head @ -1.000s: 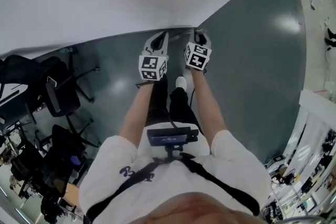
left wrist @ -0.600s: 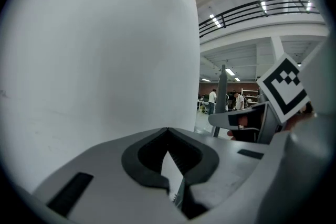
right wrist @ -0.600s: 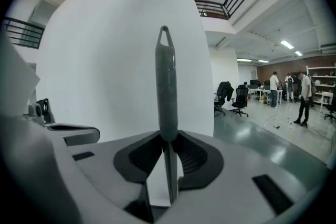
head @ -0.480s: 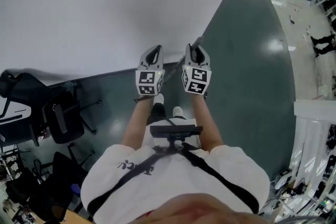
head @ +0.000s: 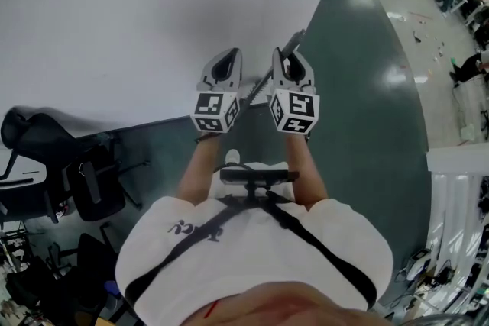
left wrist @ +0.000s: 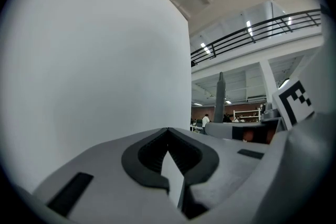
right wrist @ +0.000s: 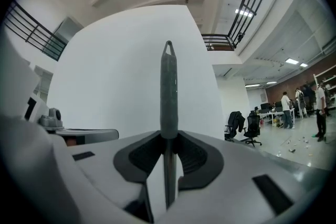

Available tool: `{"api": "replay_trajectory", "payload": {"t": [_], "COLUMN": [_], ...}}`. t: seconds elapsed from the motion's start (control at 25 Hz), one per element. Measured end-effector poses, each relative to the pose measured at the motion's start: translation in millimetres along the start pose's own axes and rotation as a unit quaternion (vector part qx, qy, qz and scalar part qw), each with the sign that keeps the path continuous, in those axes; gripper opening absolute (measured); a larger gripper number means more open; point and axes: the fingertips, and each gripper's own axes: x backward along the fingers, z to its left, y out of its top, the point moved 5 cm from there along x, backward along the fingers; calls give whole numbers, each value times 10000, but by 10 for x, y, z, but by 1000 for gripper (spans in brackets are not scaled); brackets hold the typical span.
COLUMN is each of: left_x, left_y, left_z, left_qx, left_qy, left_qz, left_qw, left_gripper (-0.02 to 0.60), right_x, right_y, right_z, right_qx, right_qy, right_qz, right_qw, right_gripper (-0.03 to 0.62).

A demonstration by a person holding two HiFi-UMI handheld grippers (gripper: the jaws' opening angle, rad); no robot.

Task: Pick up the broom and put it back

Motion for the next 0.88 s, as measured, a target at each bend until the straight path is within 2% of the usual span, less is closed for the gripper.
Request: {"api": "replay_trajectory", "payload": {"t": [0.24,0.52,0.68,0.88], "left_x": [-18,-300,-460,-615], "left_y": [165,232,234,150], "left_z": [88,-129,-431,-930], "left_qx": [-236,-76,-41,35], "left_qy": [-396,-986,-1635,-2400], "left_qz": [-35,-75,19,102], "left_qw": [9989,9951,9865,9707], "left_gripper": [11,12,12,12], "right_x": [-45,130,445,863], "right_y": [65,208,304,360], "right_z": [111,-147,-396,-667], "right_qx": [-25,13,34,174], "right_qy": [-198,-852,-1556,-2232], "right_qz": [-171,-332,-439,-535], "right_qw": [9997,9958,9868,9731], "right_gripper": [95,95,95,95]}}
